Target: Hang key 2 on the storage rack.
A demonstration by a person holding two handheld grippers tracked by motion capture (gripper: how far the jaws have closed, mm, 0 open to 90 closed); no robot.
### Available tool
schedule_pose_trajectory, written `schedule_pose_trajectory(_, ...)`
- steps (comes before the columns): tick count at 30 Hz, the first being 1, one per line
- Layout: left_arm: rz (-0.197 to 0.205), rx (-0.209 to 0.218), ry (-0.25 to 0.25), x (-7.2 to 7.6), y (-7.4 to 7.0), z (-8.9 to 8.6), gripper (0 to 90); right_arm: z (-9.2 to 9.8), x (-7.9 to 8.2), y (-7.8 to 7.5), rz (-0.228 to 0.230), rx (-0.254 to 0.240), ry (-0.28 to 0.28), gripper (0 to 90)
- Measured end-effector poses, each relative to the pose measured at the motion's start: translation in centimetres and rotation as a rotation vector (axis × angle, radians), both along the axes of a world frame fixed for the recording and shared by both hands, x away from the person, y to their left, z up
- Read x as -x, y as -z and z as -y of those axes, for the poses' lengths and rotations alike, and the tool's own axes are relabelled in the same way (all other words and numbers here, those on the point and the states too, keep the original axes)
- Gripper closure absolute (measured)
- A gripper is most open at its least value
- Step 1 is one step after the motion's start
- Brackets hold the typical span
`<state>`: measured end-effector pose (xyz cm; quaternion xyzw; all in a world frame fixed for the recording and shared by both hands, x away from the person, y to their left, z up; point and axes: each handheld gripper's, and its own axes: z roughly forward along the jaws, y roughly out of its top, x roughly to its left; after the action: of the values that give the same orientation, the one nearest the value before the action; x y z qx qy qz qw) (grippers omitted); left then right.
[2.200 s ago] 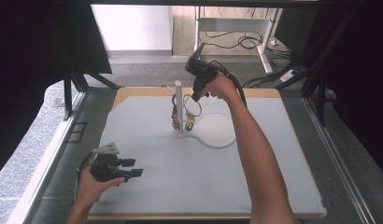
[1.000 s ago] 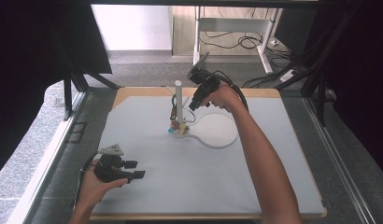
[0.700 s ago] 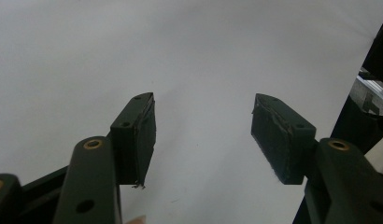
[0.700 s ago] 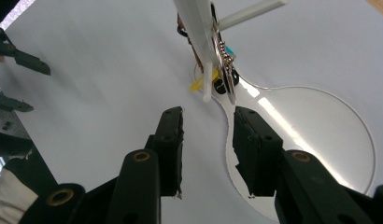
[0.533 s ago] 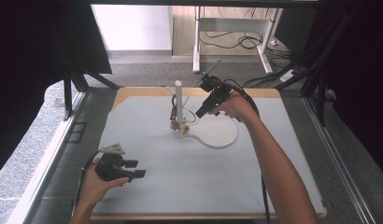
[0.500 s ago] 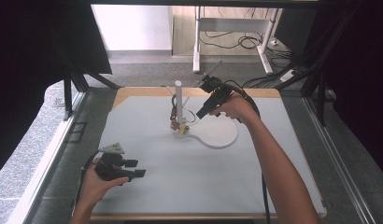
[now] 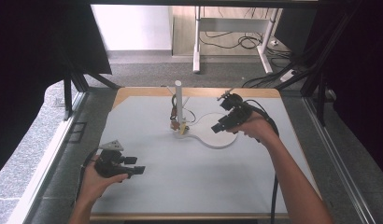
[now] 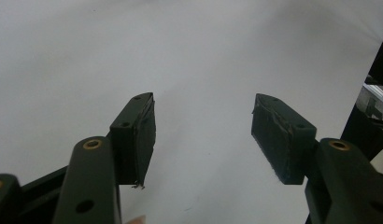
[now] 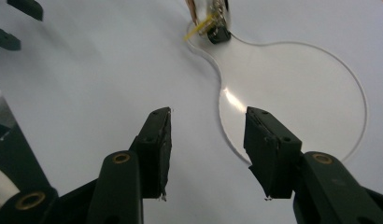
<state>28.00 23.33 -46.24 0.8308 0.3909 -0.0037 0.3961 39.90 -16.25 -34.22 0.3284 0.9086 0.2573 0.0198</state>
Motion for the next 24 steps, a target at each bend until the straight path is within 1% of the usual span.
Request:
schedule_pose_trajectory(2,0.002,-0.002,-0.004,0.1,0.0,0.1,40.4,1.0,0.8,0.8,0.028,0.009,0.021,52.2)
schedule_pose_trajectory(4,-0.001,-0.005,-0.001,0.2,0.1,0.3,40.4,2.1,1.6,1.9,0.038,0.012,0.022,52.2)
schedule_pose_trajectory(5,-0.003,-0.005,-0.001,0.2,0.1,0.4,40.4,2.6,2.0,2.4,0.046,0.008,0.024,52.4)
schedule_pose_trajectory(7,-0.004,-0.013,0.005,0.2,0.2,0.6,40.3,3.5,2.7,3.3,0.045,-0.003,0.03,52.3)
schedule_pose_trajectory(9,-0.007,-0.016,0.005,0.3,0.2,0.7,40.3,4.5,3.6,4.3,0.052,-0.018,0.031,52.3)
schedule_pose_trajectory(11,-0.006,-0.016,0.001,0.3,0.2,0.8,40.3,5.5,4.5,5.0,0.064,-0.044,0.035,52.2)
schedule_pose_trajectory(13,-0.005,-0.02,0.002,0.4,0.2,0.8,40.3,6.0,5.3,5.4,0.079,-0.062,0.04,52.2)
schedule_pose_trajectory(15,-0.007,-0.027,0.005,0.5,0.2,0.8,40.3,6.4,6.0,6.0,0.093,-0.067,0.045,52.0)
schedule_pose_trajectory(18,-0.011,-0.028,0.005,0.6,0.3,0.9,40.2,7.0,7.1,7.3,0.114,-0.072,0.052,51.8)
schedule_pose_trajectory(21,-0.016,-0.023,0.001,0.7,0.4,0.9,40.1,7.2,7.5,8.5,0.108,-0.091,0.06,51.9)
schedule_pose_trajectory(22,-0.017,-0.022,0.001,0.7,0.4,1.0,40.1,7.2,7.6,8.9,0.098,-0.082,0.053,51.8)
schedule_pose_trajectory(24,-0.018,-0.022,0.008,0.7,0.5,1.1,40.0,7.0,7.5,9.0,0.097,-0.068,0.047,51.6)
